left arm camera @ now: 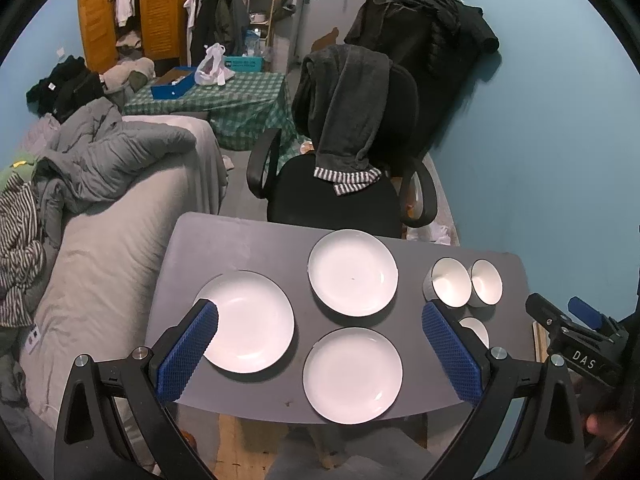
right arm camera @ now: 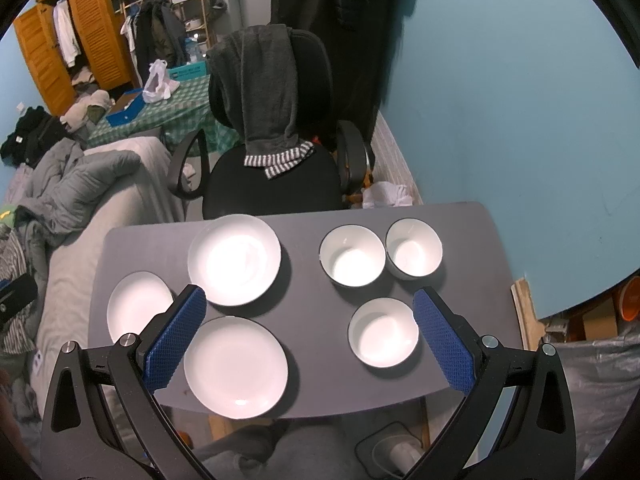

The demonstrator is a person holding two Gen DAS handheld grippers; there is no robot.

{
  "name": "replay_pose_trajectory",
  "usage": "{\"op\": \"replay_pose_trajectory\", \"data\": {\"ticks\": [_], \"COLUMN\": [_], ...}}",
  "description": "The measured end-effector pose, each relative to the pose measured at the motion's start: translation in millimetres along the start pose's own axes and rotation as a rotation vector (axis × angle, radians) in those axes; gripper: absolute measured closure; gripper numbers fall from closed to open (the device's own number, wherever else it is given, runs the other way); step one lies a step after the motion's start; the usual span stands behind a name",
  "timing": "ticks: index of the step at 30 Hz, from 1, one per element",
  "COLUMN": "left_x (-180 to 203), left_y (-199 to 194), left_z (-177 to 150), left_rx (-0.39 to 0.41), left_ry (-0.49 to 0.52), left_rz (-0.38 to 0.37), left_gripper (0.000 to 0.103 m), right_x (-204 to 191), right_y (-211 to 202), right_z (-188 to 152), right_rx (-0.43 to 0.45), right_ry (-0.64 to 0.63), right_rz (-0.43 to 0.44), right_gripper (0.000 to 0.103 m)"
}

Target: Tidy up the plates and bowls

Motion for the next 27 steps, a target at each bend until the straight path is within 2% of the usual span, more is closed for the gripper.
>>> {"op": "replay_pose_trajectory", "data": {"ticks": [9, 18, 23, 27], "left_x": [-4, -11, -15, -19], "left_y": [-5, 7, 22, 35], "left_z": [-3, -16, -29, -36], "left_rx": [0.023, -0.017, -0.064, -0.069], "left_ry": [0.016, 0.013, 0.034, 0.058], "left_rz": [0.021, 0.023, 0.019, 0.029], "left_gripper": [0.0, 0.0, 0.0, 0.0], "right_x": [0, -5, -8, -14], "right_y": [-3, 1, 9, 17], "right_z": [-2, -4, -6, -9], "right_rx": [0.008, 0.004, -0.012, -0.021], "right_ry": [-0.018, -0.044, -0.064, -0.101], "right_rz": [0.011, 0.025, 0.071, 0.104], "right_gripper": [0.001, 0.001, 0.001, 0.001]}}
Point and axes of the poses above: each gripper's, at about its wrist camera, not at the fingertips, and y roughly the way its jaws point, x to its right, z to its top, the point moved 8 cm from there along y, roughly the way its jaws point, and after that the axes turned 4 degrees about y, right-handed, at the moved point
